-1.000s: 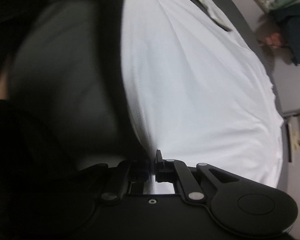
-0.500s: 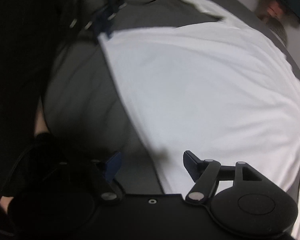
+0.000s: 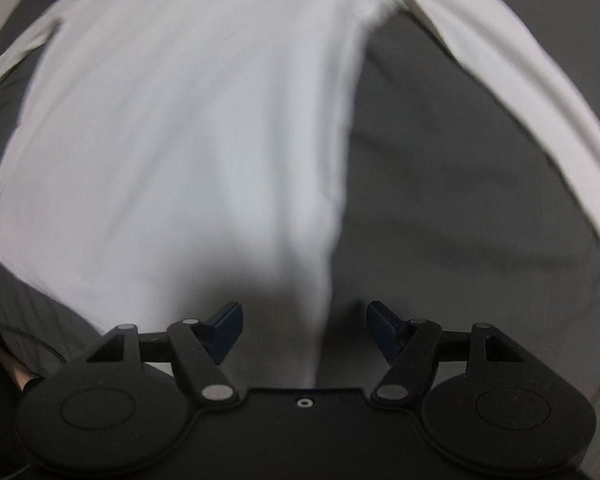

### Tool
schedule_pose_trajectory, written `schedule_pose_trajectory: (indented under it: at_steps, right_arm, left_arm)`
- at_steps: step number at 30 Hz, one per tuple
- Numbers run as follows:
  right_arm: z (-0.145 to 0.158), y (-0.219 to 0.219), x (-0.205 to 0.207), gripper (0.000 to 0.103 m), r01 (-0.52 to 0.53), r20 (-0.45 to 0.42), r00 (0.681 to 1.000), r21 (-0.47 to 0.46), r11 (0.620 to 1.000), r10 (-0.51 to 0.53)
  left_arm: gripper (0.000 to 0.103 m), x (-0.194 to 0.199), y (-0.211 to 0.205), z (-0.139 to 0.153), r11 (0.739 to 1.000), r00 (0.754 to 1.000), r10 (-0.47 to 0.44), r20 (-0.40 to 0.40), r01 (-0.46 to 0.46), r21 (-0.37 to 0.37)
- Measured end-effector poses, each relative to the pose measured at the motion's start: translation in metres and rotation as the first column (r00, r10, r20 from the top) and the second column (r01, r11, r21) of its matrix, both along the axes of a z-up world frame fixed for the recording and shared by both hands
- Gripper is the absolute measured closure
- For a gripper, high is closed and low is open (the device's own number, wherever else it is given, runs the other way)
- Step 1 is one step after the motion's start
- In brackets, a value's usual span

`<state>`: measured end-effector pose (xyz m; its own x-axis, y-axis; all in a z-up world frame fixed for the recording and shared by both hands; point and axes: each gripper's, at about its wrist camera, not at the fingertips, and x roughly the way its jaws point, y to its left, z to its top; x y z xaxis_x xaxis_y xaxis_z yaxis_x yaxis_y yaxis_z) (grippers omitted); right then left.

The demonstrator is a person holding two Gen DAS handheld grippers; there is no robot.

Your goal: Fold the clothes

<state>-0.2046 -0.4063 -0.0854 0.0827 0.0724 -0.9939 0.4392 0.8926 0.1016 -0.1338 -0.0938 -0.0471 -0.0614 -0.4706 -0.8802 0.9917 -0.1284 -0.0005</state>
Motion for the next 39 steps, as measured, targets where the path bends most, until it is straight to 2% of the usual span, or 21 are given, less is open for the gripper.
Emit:
schedule_pose_trajectory:
  at_steps: [2, 6, 7, 9, 10, 12, 14, 16, 17, 18, 20, 22, 23, 25, 26, 28, 29, 31, 35, 37, 39]
  right_arm:
    - [-0.009, -0.010, -0.013, 0.043, 0.032, -0.015, 0.999, 0.055, 0.998, -0.031]
    - [-0.024, -0.014, -0.033, 0.067, 0.086, -0.004, 0.996, 0.186, 0.979, -0.087]
    - [-0.025, -0.011, -0.036, 0.070, 0.082, -0.002, 0.997, 0.176, 0.981, -0.083]
    - [-0.026, -0.009, -0.043, 0.098, 0.080, -0.019, 0.997, 0.169, 0.982, -0.078]
    - [-0.026, -0.008, -0.046, 0.100, 0.082, -0.033, 0.996, 0.169, 0.982, -0.077]
    - [-0.027, -0.006, -0.055, 0.100, 0.084, -0.048, 0.996, 0.164, 0.983, -0.077]
    - [-0.029, -0.004, -0.064, 0.101, 0.092, -0.047, 0.995, 0.162, 0.983, -0.085]
    - [-0.025, -0.004, -0.073, 0.099, 0.103, 0.007, 0.994, 0.173, 0.980, -0.106]
    - [-0.021, -0.008, -0.079, 0.081, 0.126, 0.041, 0.990, 0.186, 0.974, -0.136]
    - [-0.015, -0.014, -0.088, 0.049, 0.159, 0.089, 0.980, 0.189, 0.969, -0.179]
    - [0.003, -0.035, -0.116, 0.017, 0.288, 0.244, 0.918, 0.137, 0.948, -0.314]
    - [0.014, -0.065, -0.150, 0.020, 0.479, 0.344, 0.812, 0.070, 0.875, -0.472]
    - [0.015, -0.082, -0.170, 0.022, 0.585, 0.381, 0.739, 0.048, 0.809, -0.556]
    - [0.012, -0.122, -0.214, 0.022, 0.777, 0.433, 0.558, 0.025, 0.629, -0.708]
    - [0.007, -0.138, -0.234, 0.024, 0.835, 0.449, 0.477, 0.036, 0.548, -0.756]
    - [-0.003, -0.171, -0.274, 0.032, 0.907, 0.476, 0.325, 0.088, 0.412, -0.817]
    - [-0.008, -0.189, -0.289, 0.033, 0.920, 0.488, 0.275, 0.116, 0.373, -0.829]
    - [-0.018, -0.215, -0.290, 0.033, 0.927, 0.489, 0.239, 0.142, 0.347, -0.839]
    - [-0.034, -0.239, -0.288, 0.038, 0.924, 0.490, 0.183, 0.212, 0.320, -0.852]
    - [-0.032, -0.253, -0.287, 0.042, 0.917, 0.516, 0.178, 0.221, 0.331, -0.838]
    - [-0.036, -0.266, -0.278, 0.050, 0.913, 0.524, 0.195, 0.211, 0.348, -0.829]
  left_arm:
    - [0.084, -0.001, -0.015, -0.007, 0.998, 0.998, 0.054, 0.020, -0.053, -0.041]
    - [0.084, 0.006, -0.052, -0.025, 0.978, 0.984, 0.179, 0.016, -0.176, -0.110]
    - [0.084, 0.009, -0.061, -0.033, 0.965, 0.972, 0.233, -0.017, -0.234, -0.118]
    - [0.084, 0.016, -0.079, -0.051, 0.933, 0.940, 0.334, -0.074, -0.341, -0.112]
    - [0.084, 0.018, -0.088, -0.060, 0.917, 0.920, 0.379, -0.096, -0.388, -0.098]
    - [0.084, 0.020, -0.101, -0.075, 0.886, 0.886, 0.451, -0.109, -0.459, -0.061]
    - [0.084, 0.015, -0.108, -0.081, 0.874, 0.872, 0.479, -0.095, -0.485, -0.044]
    - [0.084, 0.011, -0.108, -0.081, 0.864, 0.862, 0.491, -0.122, -0.500, -0.054]
    - [0.084, 0.011, -0.107, -0.078, 0.857, 0.855, 0.500, -0.141, -0.512, -0.066]
    - [0.084, 0.010, -0.106, -0.075, 0.851, 0.850, 0.504, -0.155, -0.520, -0.081]
    - [0.084, 0.011, -0.101, -0.069, 0.839, 0.842, 0.510, -0.176, -0.533, -0.113]
    - [0.084, 0.015, -0.096, -0.060, 0.815, 0.823, 0.532, -0.199, -0.561, -0.146]
    - [0.084, 0.018, -0.093, -0.057, 0.794, 0.805, 0.551, -0.219, -0.587, -0.160]
    - [0.084, 0.026, -0.088, -0.053, 0.739, 0.753, 0.596, -0.279, -0.650, -0.175]
    - [0.084, 0.030, -0.087, -0.051, 0.711, 0.724, 0.613, -0.316, -0.680, -0.180]
    - [0.084, 0.036, -0.084, -0.049, 0.663, 0.675, 0.630, -0.383, -0.725, -0.186]
    - [0.084, 0.036, -0.084, -0.048, 0.653, 0.668, 0.630, -0.396, -0.732, -0.196]
    - [0.084, 0.037, -0.083, -0.046, 0.633, 0.656, 0.629, -0.418, -0.744, -0.215]
    - [0.084, 0.035, -0.086, -0.045, 0.635, 0.671, 0.629, -0.391, -0.735, -0.238]
    - [0.084, 0.038, -0.085, -0.047, 0.628, 0.664, 0.636, -0.392, -0.741, -0.236]
    - [0.084, 0.042, -0.082, -0.050, 0.615, 0.648, 0.649, -0.399, -0.755, -0.226]
